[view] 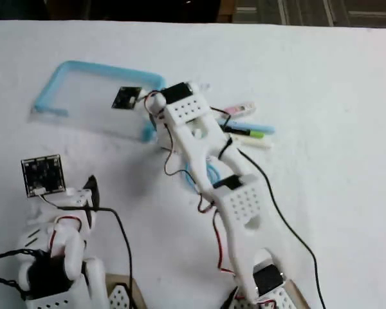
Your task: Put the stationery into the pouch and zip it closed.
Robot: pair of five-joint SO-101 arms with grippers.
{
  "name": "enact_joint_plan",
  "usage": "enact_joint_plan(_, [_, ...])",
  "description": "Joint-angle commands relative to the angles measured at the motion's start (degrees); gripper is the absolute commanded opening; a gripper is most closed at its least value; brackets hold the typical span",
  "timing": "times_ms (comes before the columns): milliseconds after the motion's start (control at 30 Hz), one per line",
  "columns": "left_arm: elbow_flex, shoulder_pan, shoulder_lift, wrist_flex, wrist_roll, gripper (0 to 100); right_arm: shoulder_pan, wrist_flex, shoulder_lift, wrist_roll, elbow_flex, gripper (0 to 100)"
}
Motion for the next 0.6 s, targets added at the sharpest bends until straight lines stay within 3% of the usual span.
enact_joint_plan(0, [0.0, -0.6, 0.7, -0.8, 0.5, 22, 1.3, 2.2, 6.4, -0.9, -12.0, 14.6])
enact_joint_plan(167, [1.1, -0.6, 0.6, -1.2, 0.2, 22, 1.4, 5.8, 16.3, -0.9, -23.2, 13.8])
enact_joint_plan(333, [1.2, -0.6, 0.6, -1.1, 0.2, 22, 1.6, 9.4, 21.6, -1.8, -31.7, 1.4])
enact_joint_plan(567, [1.2, -0.6, 0.6, -2.4, 2.4, 22, -0.2, 12.8, 19.2, -1.8, -35.2, 1.9])
